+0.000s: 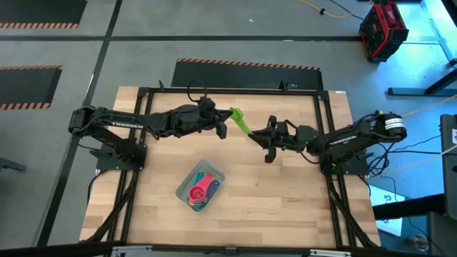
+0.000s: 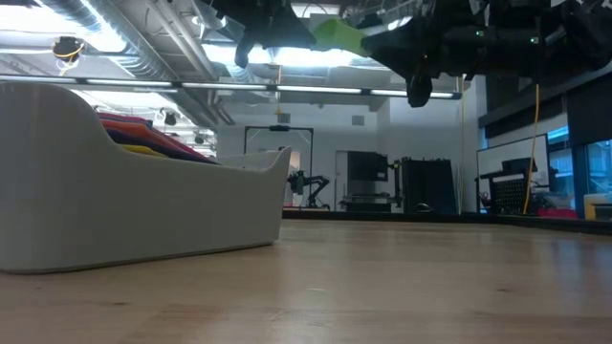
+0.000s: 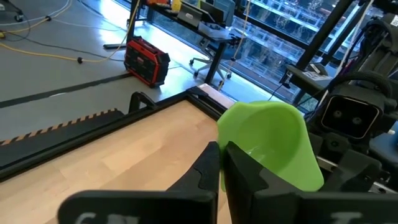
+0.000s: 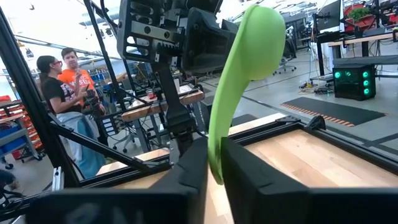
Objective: Nest measuring cups in basket
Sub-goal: Stack the green measuring cup into the red measuring cup in the grey bin
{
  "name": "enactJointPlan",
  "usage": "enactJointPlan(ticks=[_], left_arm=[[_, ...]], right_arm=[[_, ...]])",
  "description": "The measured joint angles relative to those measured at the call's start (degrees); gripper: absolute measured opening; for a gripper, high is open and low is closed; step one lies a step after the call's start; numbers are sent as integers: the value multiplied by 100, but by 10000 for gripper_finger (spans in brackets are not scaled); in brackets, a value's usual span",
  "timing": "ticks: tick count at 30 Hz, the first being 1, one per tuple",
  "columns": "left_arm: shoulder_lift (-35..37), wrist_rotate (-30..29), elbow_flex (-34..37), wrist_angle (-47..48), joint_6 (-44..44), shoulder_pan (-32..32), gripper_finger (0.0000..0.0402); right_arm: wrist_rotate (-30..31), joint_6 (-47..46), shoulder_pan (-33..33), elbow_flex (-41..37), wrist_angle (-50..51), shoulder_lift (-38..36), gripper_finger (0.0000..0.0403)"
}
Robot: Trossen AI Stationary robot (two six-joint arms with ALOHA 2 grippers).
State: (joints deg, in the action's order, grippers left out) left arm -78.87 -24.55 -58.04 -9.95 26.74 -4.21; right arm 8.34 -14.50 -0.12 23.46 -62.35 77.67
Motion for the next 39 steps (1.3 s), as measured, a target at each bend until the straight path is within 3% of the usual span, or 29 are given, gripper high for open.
enactJointPlan(ticks=[6, 15, 24, 39], left_arm=[[0, -11, 0, 4, 17, 0, 13], [0, 45, 0, 6, -26, 0, 47], [2, 480, 0, 228, -677, 4, 106], [2, 951, 1, 1088, -1083, 14, 121]], right_arm=[[21, 131, -2, -2, 0, -2, 11], [4, 146, -2, -2, 1, -3, 10], [-277, 2, -13, -2, 152, -18, 8], [-1108, -800, -455, 0, 2773, -1400, 8]])
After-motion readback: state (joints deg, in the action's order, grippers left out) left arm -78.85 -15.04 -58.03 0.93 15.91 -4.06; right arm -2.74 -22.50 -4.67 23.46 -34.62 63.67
